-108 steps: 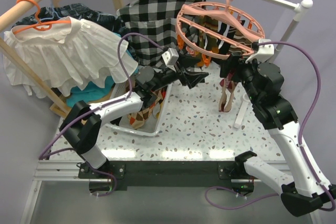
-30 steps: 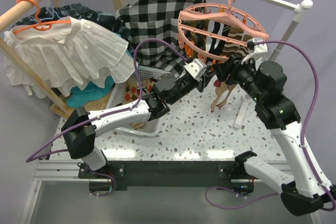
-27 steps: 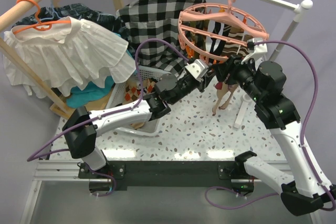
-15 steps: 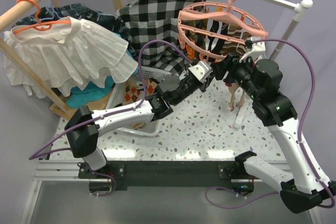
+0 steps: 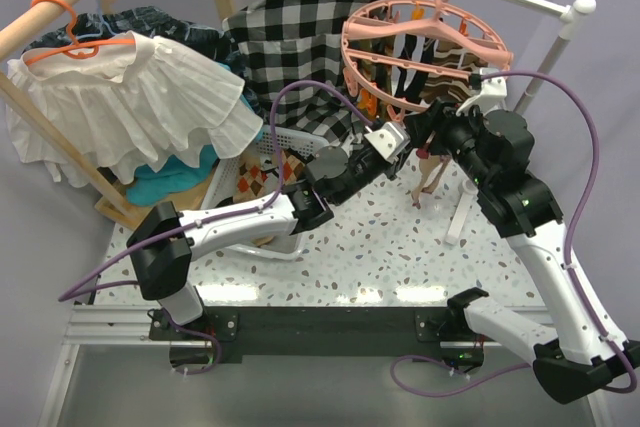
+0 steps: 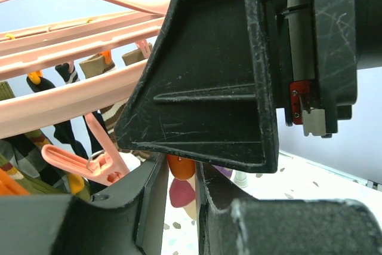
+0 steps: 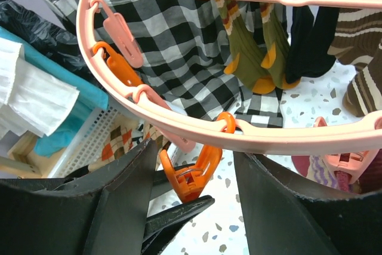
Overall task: Clip the socks to the hanger
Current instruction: Open the clamp at the hanger.
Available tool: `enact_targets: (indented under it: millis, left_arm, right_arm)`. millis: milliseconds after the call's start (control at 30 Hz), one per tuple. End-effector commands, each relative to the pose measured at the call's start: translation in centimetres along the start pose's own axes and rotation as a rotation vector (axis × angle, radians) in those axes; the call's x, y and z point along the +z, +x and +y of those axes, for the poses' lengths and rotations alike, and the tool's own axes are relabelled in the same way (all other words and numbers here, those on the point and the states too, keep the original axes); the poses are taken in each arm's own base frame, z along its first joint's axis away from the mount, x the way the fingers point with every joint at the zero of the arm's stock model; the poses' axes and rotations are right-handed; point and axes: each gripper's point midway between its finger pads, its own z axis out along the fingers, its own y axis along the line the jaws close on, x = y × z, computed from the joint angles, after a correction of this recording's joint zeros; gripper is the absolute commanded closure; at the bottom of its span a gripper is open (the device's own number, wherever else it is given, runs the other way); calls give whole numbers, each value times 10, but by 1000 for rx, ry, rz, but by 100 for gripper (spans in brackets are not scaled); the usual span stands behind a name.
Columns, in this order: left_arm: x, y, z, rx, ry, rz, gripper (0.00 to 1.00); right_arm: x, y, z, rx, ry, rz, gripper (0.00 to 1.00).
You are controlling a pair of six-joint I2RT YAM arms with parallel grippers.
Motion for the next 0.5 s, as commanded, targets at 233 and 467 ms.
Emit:
enact_targets:
  millis: [233,467]
  left_arm:
    - [-2,20,-27,-30,74,51,86]
    - [-6,19,-27,-41,74,51,81]
  right_arm:
    - [-8,-55,7,32,-4,-210,57]
    - [-9,-51,7,30,-11,-209,77]
